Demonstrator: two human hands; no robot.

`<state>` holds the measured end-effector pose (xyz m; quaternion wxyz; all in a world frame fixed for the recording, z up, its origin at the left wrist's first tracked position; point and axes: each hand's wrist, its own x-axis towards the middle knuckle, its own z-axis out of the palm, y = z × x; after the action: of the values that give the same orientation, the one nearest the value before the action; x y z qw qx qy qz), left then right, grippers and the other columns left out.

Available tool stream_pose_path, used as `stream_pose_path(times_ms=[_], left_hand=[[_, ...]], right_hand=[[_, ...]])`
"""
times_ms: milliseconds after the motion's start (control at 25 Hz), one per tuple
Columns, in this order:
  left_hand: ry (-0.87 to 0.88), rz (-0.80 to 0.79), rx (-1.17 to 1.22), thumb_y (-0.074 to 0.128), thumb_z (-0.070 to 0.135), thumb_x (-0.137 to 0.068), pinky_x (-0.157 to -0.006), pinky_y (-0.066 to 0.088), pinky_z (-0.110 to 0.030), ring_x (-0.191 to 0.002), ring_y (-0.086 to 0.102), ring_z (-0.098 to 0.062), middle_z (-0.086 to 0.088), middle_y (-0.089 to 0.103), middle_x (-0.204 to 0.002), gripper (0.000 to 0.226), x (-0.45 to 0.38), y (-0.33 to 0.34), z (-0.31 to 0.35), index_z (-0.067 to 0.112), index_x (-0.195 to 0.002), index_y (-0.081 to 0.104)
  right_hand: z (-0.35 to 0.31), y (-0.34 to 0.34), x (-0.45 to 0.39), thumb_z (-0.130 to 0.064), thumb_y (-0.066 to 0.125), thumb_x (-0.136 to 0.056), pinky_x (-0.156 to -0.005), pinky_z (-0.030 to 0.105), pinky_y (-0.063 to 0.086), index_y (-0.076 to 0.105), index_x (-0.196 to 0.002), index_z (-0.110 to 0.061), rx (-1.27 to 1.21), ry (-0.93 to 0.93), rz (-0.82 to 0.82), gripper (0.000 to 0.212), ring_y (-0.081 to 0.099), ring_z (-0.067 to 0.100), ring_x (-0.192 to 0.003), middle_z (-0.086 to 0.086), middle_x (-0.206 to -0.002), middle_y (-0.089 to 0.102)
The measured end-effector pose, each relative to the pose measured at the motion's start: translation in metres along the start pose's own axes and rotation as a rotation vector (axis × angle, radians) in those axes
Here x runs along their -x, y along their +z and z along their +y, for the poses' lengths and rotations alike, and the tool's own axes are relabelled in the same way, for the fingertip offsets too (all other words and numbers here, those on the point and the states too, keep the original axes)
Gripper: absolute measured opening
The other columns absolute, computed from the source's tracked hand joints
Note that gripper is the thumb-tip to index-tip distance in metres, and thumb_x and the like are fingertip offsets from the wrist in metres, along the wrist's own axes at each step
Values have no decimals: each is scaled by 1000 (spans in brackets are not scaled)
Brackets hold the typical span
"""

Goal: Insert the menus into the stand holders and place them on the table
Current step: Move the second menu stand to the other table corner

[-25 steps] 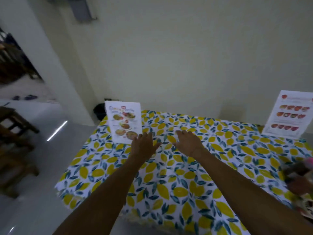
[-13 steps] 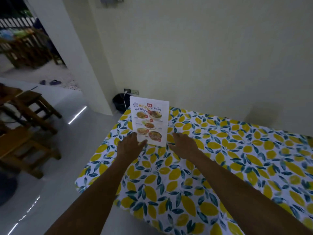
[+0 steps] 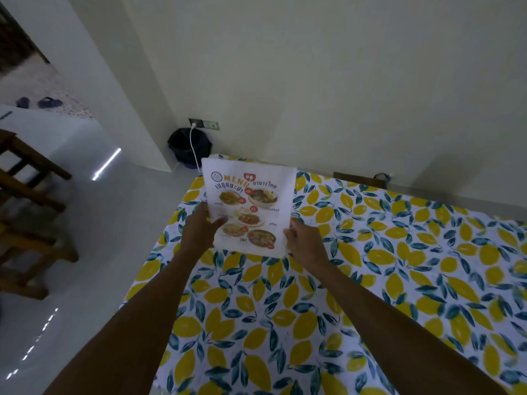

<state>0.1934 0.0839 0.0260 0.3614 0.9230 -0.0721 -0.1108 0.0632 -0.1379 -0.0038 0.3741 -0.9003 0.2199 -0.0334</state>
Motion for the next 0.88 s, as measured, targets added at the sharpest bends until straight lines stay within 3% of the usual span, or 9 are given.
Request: stream_pose_path(times_ms=[80,240,440,560,680,880], left_hand=[[45,6,-19,75,38,-81,-68,49,-34,-95,66,-30,-7,69,-105,41,-15,-10,6,13,-107,57],[136,46,-60,72,37,-85,-70,43,-32,-98,65,-32,-12,69,-110,44,-67,-40,32,10,-116,55],[270,-6,-11,65,29,-92,-71,42,-29,-101,63,-29,-14,67,-116,42,-168,-69,53,9,-127,54],[310,-52,21,65,29,-91,-75,47,-31,-97,65,-23,-11,69,-114,40,-226,-71,45,12,-126,55],[319,-84,44,67,29,-88,-82,54,-38,-98,67,-25,-10,71,-112,37,-266,-65,25,13,-120,58],[322,-155,138,69,34,-86,-87,55,-36,-100,67,-12,2,71,-116,37,-300,-49,-8,24,-121,60]], right_hand=[[-7,-5,-15,-24,54,-96,-53,37,45,46,-76,-11,-4,-29,24,24,57,23,-62,8,-70,61],[-40,-17,-65,-22,52,-97,-57,42,48,54,-86,-5,-9,-93,102,20,59,26,-65,14,-75,64],[-80,-26,-151,-20,54,-96,-60,35,42,57,-90,-2,56,-92,235,19,60,33,-71,21,-80,66],[-88,-13,-197,-21,53,-96,-62,42,48,52,-84,-3,94,-57,286,22,59,38,-69,22,-74,62],[-87,10,-225,-21,52,-97,-60,40,45,47,-78,-7,99,-28,294,24,57,34,-64,15,-66,55],[-79,45,-249,-19,52,-96,-60,35,43,55,-83,-1,116,27,297,23,61,36,-67,22,-73,65]])
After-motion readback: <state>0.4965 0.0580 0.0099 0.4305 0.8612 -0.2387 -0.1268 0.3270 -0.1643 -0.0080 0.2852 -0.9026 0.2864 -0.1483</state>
